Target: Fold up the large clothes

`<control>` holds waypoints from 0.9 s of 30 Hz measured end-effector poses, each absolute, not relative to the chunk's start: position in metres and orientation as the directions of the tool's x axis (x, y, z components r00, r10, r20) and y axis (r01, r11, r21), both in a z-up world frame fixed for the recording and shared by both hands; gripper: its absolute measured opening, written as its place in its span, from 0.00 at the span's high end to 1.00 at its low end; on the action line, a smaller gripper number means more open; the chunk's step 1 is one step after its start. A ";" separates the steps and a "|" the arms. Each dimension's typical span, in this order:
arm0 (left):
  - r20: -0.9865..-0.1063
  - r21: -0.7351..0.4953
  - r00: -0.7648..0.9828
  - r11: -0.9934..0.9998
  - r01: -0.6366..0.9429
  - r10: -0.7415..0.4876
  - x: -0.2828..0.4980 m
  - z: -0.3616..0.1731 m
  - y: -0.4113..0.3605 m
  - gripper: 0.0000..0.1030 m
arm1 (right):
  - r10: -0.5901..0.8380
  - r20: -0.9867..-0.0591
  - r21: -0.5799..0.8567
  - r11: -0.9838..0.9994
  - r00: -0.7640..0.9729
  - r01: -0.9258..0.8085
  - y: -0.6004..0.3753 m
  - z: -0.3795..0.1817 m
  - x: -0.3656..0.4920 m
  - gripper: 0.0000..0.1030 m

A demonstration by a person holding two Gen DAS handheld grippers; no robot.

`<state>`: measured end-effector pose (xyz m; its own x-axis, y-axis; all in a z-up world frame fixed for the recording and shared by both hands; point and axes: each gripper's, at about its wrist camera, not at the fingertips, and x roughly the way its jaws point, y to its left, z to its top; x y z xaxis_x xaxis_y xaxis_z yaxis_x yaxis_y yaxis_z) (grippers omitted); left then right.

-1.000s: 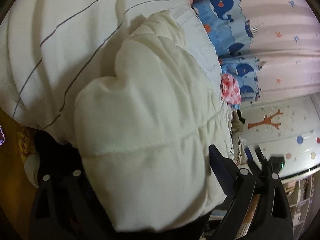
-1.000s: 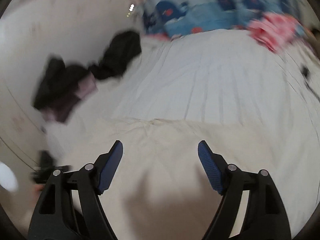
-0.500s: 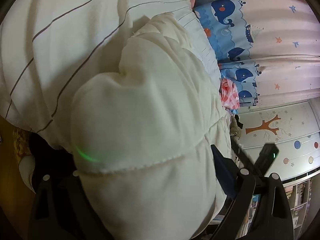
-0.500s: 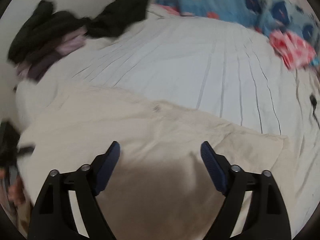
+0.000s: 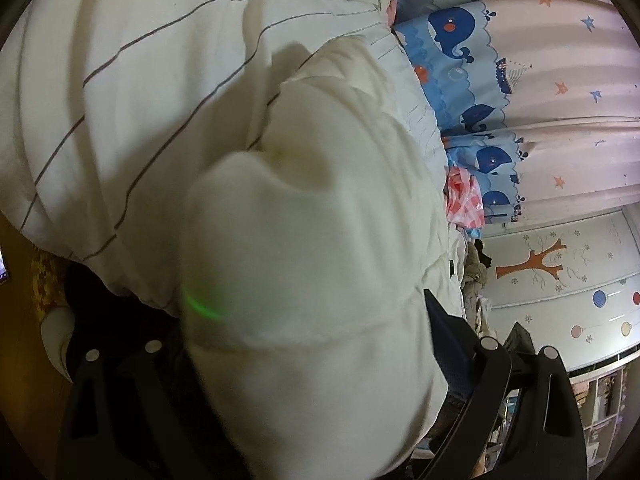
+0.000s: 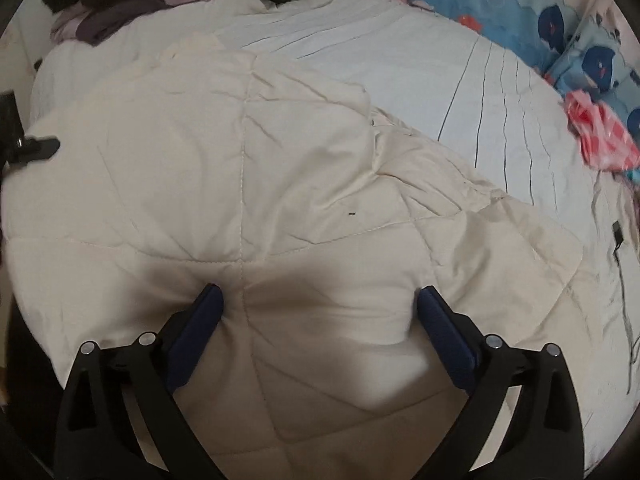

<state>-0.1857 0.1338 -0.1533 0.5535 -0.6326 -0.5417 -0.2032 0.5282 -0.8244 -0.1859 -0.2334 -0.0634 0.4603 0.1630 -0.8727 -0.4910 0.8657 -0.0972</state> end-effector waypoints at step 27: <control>-0.595 -0.728 0.608 0.673 -0.132 -0.525 -0.188 -0.132 0.114 0.13 | -0.047 -0.873 -0.238 0.910 0.485 -0.339 -0.251 -0.084 -0.056 0.07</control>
